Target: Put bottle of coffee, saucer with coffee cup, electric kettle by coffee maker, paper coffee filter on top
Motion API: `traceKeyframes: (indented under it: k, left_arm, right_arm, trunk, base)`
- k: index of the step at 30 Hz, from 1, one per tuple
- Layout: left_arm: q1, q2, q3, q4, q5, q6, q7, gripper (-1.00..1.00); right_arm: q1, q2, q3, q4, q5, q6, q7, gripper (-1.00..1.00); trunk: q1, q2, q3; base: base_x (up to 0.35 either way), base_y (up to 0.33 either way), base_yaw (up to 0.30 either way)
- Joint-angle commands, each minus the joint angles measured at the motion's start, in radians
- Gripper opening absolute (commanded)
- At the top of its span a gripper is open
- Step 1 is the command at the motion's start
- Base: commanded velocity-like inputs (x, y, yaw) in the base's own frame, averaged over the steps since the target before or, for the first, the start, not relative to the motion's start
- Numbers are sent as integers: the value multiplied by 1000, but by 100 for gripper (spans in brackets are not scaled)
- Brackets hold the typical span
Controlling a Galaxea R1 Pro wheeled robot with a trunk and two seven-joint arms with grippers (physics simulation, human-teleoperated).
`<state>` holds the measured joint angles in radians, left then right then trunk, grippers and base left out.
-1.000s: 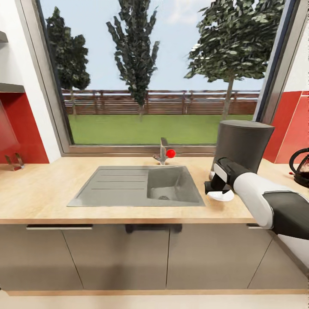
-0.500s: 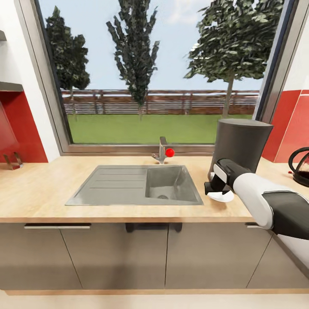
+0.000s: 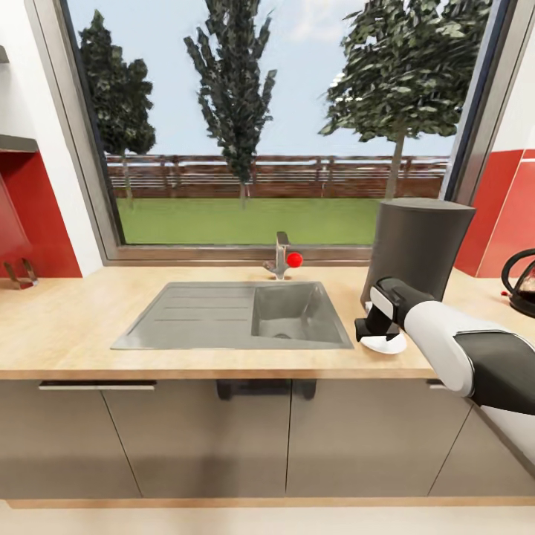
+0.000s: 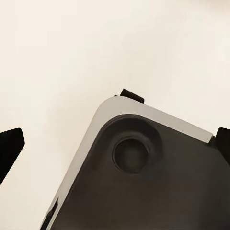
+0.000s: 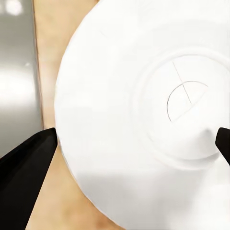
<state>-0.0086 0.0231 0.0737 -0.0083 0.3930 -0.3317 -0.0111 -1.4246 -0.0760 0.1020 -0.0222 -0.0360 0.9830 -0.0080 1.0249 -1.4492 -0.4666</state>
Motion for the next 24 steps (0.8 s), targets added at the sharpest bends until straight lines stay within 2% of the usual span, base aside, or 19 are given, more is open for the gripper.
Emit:
traceKeyframes:
  k: [1,9,24]
  left_arm:
    - [-1,0,7,1,-3,-3,-1,100]
    - [-1,0,7,1,-4,-3,-1,100]
    - [-1,1,8,1,-3,-4,-1,100]
  right_arm:
    - [0,0,6,-1,-4,4,-1,-100]
    - [0,1,6,0,-5,3,-1,-100]
    - [0,9,6,1,-5,3,-1,-100]
  trunk:
    - [4,-8,-4]
    - [35,-64,-29]
    - [35,-64,-29]
  base:
    - [0,0,0]
    - [0,0,0]
    - [0,0,0]
